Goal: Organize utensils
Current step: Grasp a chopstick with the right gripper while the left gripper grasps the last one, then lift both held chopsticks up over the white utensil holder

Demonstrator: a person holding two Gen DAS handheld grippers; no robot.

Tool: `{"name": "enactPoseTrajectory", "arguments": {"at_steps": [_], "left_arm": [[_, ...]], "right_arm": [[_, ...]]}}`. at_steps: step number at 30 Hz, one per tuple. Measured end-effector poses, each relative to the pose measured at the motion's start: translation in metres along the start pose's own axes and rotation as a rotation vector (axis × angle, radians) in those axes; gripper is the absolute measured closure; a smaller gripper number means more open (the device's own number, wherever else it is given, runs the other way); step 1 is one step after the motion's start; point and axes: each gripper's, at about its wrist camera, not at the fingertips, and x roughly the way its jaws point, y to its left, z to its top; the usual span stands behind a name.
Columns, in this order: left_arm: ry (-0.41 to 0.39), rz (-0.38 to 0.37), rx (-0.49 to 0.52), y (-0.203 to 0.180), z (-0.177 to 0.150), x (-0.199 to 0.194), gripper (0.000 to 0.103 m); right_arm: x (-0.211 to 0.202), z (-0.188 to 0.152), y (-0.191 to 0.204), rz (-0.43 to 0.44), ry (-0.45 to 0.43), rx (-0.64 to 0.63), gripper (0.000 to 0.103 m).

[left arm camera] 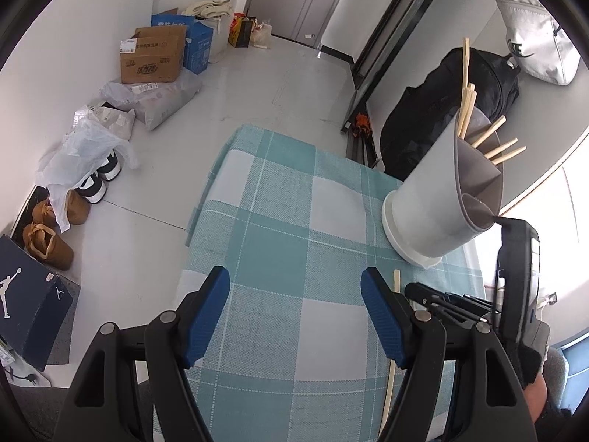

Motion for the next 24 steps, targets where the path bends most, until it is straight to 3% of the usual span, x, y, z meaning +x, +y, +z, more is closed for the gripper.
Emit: {"name": "enactPoseTrajectory", "arguments": {"at_steps": [15, 24], "left_arm": [[0.116, 0.021, 0.187, -0.058, -0.018, 0.028, 0.033], [0.168, 0.041, 0.281, -0.092, -0.02, 0.048, 0.033]], "right_arm": [[-0.079, -0.017, -0.094, 0.301, -0.225, 0.281, 0.101], [-0.121, -0.027, -0.131, 0.427, -0.336, 0.311, 0.101]]}}
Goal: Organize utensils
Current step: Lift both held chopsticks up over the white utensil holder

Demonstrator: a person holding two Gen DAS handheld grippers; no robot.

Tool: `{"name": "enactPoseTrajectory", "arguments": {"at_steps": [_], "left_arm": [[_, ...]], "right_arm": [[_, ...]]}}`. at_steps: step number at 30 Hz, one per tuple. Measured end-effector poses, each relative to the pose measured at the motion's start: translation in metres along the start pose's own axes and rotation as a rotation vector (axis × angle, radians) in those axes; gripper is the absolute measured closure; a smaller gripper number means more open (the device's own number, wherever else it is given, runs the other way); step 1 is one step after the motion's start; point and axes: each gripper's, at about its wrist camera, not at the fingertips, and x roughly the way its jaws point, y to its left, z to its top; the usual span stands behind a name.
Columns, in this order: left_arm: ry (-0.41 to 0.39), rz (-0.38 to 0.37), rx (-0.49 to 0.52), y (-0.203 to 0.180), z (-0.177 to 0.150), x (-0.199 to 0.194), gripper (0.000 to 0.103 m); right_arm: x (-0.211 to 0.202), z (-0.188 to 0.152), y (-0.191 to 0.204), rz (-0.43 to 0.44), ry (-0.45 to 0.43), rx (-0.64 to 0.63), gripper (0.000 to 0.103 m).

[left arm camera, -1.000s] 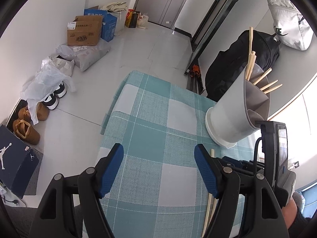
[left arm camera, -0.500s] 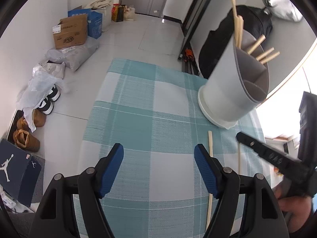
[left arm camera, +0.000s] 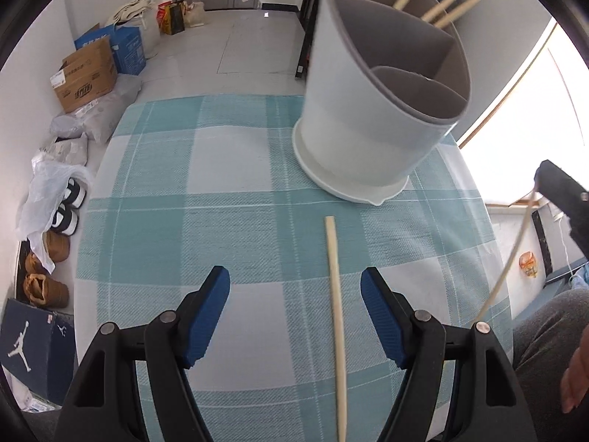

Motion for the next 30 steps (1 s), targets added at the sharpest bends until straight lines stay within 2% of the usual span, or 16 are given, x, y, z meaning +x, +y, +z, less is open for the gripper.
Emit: {"name": "enactPoseTrajectory", "arguments": {"at_steps": [8, 18, 19, 21, 23, 26, 28, 30], "left_arm": [[0.052, 0.043, 0.036, -0.009, 0.008, 0.016, 0.034], [0.092, 0.072, 0.038, -0.011, 0.017, 0.033, 0.035], [0.096, 0.072, 0.044, -0.012, 0.019, 0.035, 0.037], [0.114, 0.075, 0.068, -0.018, 0.02, 0.039, 0.054], [0.136, 0.077, 0.085, -0.023, 0.021, 0.043, 0.064], [0.143, 0.097, 0.104, -0.026, 0.023, 0.045, 0.073], [0.145, 0.102, 0.106, -0.027, 0.024, 0.045, 0.074], [0.148, 0.102, 0.109, -0.028, 0.023, 0.045, 0.083]], "right_arm": [[-0.028, -0.004, -0.03, 0.059, -0.053, 0.066, 0.101], [-0.045, -0.005, -0.035, 0.08, -0.092, 0.055, 0.101], [-0.046, -0.005, -0.036, 0.081, -0.096, 0.055, 0.101], [-0.049, -0.004, -0.037, 0.089, -0.104, 0.064, 0.101], [-0.051, -0.004, -0.04, 0.089, -0.108, 0.074, 0.101], [-0.055, -0.004, -0.041, 0.09, -0.115, 0.079, 0.101], [-0.057, -0.003, -0.04, 0.089, -0.123, 0.073, 0.101], [-0.059, -0.003, -0.039, 0.086, -0.128, 0.067, 0.101]]}}
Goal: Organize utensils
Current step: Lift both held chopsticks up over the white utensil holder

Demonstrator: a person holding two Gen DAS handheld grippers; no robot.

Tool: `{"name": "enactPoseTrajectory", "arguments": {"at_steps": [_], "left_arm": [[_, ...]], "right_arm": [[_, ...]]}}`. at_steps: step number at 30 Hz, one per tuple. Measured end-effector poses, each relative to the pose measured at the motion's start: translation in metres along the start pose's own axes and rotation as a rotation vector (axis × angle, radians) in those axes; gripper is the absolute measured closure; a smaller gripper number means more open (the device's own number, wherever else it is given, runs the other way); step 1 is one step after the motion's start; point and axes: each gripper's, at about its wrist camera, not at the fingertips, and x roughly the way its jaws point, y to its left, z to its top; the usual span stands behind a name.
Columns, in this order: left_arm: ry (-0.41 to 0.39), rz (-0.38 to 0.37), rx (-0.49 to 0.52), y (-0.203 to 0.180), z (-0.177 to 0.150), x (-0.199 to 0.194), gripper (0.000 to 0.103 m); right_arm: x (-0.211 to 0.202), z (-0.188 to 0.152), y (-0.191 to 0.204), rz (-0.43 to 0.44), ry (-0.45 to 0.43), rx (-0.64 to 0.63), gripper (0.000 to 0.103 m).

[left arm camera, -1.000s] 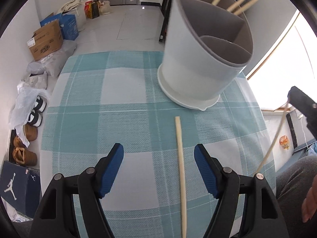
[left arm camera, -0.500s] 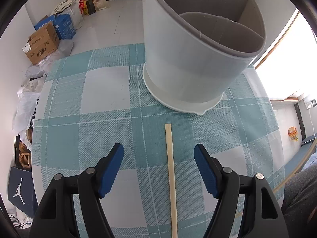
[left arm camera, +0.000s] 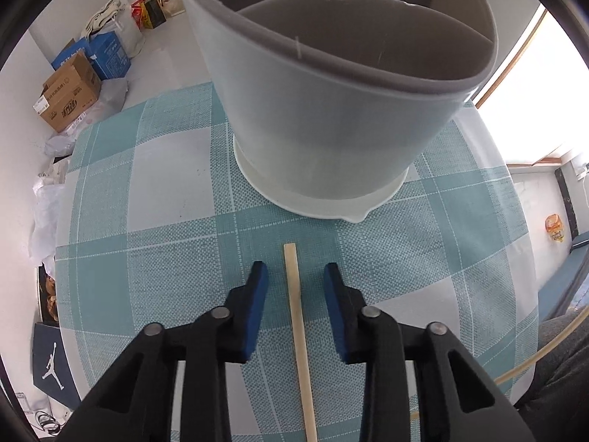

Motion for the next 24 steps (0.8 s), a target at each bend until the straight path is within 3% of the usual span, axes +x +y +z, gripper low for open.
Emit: {"name": "enactPoseTrajectory", "arguments": {"at_steps": [2, 3, 10, 20, 24], "left_arm": [[0.004, -0.006, 0.004, -0.002, -0.001, 0.0, 0.098], [0.003, -0.005, 0.007, -0.005, -0.003, -0.001, 0.1], [-0.025, -0.015, 0.008, -0.014, -0.011, -0.007, 0.101], [-0.31, -0.066, -0.058, -0.006, -0.025, -0.079, 0.101], [-0.386, -0.088, -0.066, -0.004, -0.032, -0.098, 0.101]], "right_arm": [[-0.001, 0.0, 0.0, -0.001, -0.002, 0.001, 0.101], [-0.001, 0.0, -0.001, -0.002, -0.002, 0.003, 0.101], [-0.002, -0.001, 0.001, -0.017, -0.007, -0.01, 0.101], [-0.006, -0.008, 0.02, -0.008, -0.035, -0.098, 0.101], [-0.007, -0.011, 0.031, 0.007, -0.051, -0.143, 0.101]]}}
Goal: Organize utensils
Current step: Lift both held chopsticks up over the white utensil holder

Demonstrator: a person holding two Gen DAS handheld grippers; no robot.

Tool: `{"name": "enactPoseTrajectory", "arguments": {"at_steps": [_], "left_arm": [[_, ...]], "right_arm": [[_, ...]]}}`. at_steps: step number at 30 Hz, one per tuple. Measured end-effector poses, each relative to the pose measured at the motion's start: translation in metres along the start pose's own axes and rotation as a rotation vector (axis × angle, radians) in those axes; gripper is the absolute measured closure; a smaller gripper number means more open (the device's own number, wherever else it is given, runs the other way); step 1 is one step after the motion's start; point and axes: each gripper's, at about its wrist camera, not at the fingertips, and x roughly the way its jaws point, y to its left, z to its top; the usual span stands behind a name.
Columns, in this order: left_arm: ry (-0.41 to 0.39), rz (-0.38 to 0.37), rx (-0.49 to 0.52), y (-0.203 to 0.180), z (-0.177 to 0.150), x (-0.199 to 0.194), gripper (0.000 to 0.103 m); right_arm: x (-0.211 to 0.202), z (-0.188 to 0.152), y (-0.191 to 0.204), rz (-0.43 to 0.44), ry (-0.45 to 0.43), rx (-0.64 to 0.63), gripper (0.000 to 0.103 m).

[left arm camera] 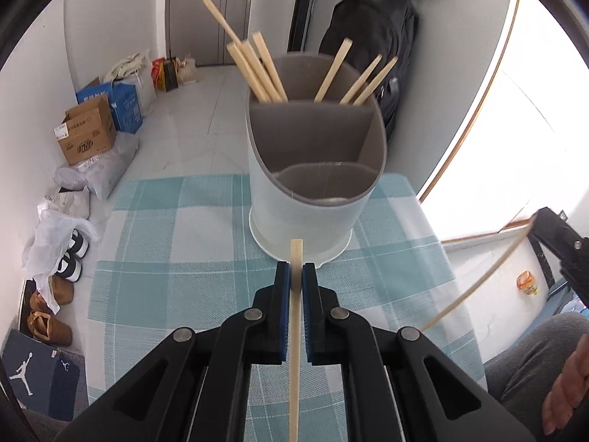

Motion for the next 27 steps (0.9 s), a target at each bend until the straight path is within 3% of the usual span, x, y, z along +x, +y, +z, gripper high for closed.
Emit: {"name": "enactPoseTrajectory", "arguments": {"at_steps": [12, 27], "left_arm": [[-0.129, -0.06, -0.004, 0.007, 0.005, -0.031, 0.101], [-0.165, -0.084, 0.039, 0.002, 0.022, -0.053, 0.101]], "right_arm": [[0.009, -0.015, 0.04, 0.0, 0.007, -0.105, 0.101], [0.011, -0.001, 0.074, -0.031, -0.006, -0.197, 0.101]]}}
